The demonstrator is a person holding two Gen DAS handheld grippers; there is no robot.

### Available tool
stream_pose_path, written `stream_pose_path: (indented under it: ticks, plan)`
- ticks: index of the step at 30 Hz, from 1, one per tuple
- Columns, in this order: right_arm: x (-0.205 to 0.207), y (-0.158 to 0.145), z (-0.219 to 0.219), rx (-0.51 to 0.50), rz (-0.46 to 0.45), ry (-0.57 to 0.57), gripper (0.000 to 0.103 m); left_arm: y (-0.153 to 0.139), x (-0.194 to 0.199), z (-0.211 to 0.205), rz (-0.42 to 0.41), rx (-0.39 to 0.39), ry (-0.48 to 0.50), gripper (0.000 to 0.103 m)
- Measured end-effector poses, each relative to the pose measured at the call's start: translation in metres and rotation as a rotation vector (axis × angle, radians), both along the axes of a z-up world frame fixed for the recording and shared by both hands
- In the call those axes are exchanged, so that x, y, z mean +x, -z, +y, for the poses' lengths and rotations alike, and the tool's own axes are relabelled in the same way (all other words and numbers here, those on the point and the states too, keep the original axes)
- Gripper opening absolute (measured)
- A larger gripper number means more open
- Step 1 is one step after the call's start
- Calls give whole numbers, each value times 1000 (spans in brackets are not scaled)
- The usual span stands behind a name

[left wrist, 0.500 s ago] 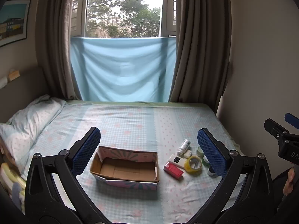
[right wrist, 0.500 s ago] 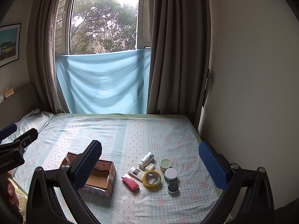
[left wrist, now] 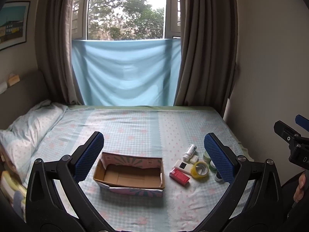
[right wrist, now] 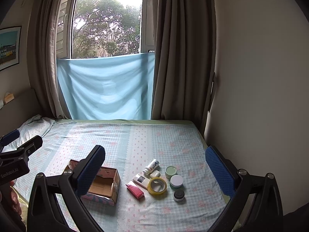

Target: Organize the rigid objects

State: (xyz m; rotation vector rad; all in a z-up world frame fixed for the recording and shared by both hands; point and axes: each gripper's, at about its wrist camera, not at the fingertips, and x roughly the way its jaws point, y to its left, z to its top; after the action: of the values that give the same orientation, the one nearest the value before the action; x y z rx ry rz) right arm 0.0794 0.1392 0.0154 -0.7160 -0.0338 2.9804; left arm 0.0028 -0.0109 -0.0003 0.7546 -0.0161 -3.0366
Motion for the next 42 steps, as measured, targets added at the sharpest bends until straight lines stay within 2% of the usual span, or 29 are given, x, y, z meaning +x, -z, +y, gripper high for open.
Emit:
stream_pose_path:
  ticks: [32, 35, 38, 42]
  plan:
    - [-6, 0, 5, -3, 13, 21, 103, 4, -14, 2, -34, 2, 51, 103]
    - [-9, -1, 7, 3, 10, 37, 103, 7, -24, -2, -66, 21, 49, 103]
    - [-16, -2, 14, -2, -22, 56, 103, 14, -39, -8, -112, 81, 52, 103]
    - [-32, 8, 34, 6, -69, 68, 103, 36, -61, -9, -172, 126, 62, 103]
